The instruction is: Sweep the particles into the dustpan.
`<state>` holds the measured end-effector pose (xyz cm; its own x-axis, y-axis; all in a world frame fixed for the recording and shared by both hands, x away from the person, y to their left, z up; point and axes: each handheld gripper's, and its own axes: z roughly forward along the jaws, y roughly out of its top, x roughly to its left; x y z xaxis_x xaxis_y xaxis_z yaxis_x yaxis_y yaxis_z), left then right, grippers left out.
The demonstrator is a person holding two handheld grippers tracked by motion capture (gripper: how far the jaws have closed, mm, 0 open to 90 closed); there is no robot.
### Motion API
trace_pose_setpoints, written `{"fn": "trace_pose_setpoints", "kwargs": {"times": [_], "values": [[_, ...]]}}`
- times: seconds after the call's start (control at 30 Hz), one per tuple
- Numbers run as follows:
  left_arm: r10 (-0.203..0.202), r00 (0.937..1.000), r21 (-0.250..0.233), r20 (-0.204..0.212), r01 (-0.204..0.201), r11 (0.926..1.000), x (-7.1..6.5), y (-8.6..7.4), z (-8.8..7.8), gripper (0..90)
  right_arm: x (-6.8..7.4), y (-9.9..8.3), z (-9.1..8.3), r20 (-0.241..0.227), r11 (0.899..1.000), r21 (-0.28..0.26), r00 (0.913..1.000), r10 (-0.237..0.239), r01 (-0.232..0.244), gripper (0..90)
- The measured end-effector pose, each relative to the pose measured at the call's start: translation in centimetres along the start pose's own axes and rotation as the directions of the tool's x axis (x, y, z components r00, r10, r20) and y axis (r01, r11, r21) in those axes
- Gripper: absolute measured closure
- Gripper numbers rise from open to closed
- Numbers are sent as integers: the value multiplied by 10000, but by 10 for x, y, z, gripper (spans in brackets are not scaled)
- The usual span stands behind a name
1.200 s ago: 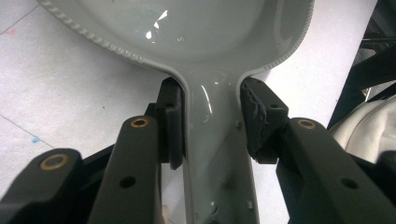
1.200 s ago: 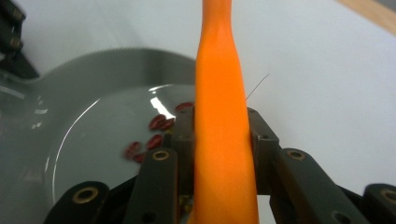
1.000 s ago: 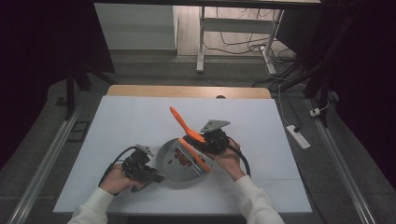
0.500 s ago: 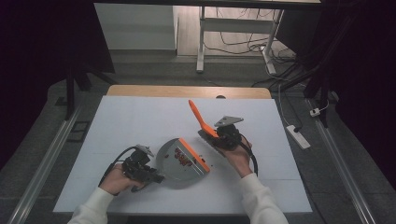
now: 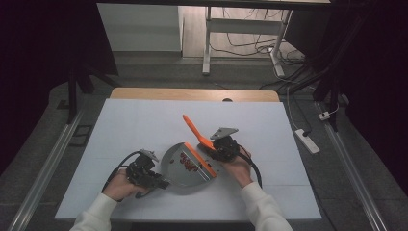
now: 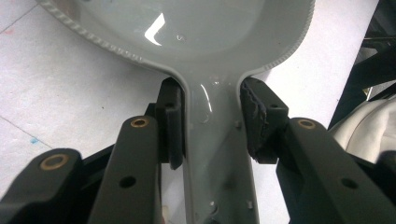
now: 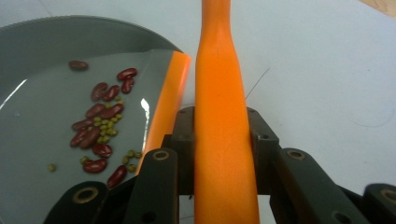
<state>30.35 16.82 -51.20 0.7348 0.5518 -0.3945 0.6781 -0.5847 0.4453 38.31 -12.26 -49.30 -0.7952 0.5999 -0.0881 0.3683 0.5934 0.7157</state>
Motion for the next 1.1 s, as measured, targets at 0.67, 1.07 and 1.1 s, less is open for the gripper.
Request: {"fn": "trace_pose_setpoints", "kwargs": {"times": [0.67, 1.07, 1.1], "values": [[0, 10000, 14, 0, 0, 10000, 0, 0, 1, 622, 25, 15, -7, -1548, 9870, -1531, 9876, 243, -483, 706], [19, 10000, 72, -3, -19, 10000, 0, 0, 2, 622, -8, -3, -31, 202, 9902, -1255, 9977, 647, -616, 706], [18, 10000, 61, -2, -18, 10000, 0, 0, 2, 622, -10, -6, -32, 300, 9911, -1171, 9973, 673, -634, 706]]}}
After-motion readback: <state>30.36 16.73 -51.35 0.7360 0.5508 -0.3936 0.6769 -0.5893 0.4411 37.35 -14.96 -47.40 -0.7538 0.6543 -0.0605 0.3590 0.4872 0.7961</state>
